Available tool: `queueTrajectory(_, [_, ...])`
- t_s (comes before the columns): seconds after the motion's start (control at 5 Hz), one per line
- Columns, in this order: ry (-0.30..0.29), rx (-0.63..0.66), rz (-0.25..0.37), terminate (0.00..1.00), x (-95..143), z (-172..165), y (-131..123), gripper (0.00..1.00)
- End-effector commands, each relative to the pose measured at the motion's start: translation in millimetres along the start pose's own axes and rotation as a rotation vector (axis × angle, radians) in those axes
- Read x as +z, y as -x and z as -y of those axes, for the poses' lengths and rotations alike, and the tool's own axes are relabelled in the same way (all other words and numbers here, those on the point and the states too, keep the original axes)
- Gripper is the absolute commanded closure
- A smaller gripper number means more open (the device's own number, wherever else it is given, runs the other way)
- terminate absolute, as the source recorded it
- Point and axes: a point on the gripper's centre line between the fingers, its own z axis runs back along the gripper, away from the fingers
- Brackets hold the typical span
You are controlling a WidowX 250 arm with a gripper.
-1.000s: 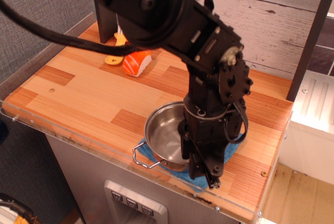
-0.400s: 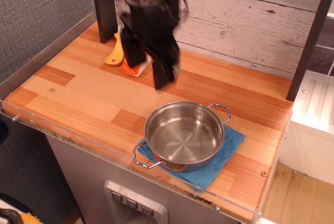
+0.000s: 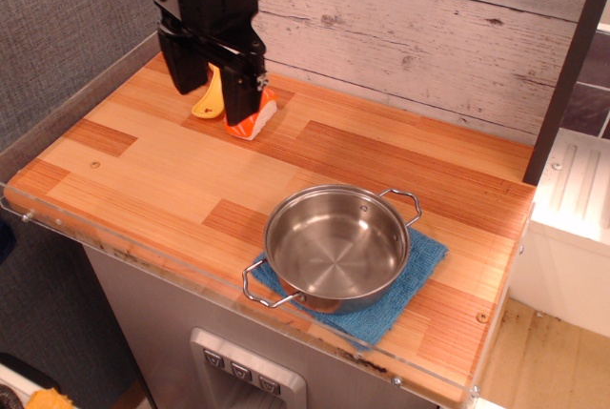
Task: Put the silver pot on the blue rag.
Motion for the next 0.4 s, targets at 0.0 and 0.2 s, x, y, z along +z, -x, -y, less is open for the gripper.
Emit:
queueTrajectory(0.0, [-0.026,-0.017,0.028,0.00,7.6,-7.6,12.6,0.00])
queueTrajectory(0.2, [-0.026,-0.017,0.028,1.00,7.6,-7.6,12.6,0.00])
